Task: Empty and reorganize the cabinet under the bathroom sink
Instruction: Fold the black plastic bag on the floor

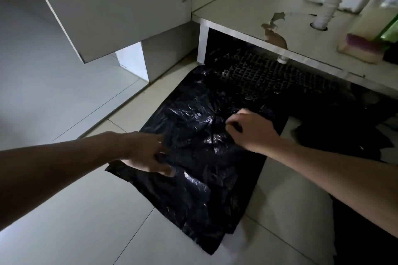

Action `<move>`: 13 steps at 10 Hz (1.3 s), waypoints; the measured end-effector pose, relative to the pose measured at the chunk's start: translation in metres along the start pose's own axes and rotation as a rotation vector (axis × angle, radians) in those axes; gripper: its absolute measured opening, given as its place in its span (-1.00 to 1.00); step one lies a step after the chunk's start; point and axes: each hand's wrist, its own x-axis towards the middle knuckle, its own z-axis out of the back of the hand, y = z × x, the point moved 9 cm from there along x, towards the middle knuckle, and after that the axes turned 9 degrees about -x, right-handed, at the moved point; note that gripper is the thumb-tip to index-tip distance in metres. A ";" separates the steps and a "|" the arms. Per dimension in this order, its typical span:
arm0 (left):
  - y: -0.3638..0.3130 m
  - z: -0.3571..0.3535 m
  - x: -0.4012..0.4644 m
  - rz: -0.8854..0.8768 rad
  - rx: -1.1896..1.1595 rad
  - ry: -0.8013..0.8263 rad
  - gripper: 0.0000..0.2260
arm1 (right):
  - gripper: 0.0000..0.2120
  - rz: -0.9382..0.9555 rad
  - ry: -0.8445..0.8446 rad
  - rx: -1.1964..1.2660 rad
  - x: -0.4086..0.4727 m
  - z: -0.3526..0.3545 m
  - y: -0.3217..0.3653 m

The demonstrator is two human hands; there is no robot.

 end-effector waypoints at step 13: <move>-0.049 -0.054 -0.010 0.251 -0.305 -0.079 0.37 | -0.36 -0.276 0.420 -0.243 0.024 -0.120 -0.097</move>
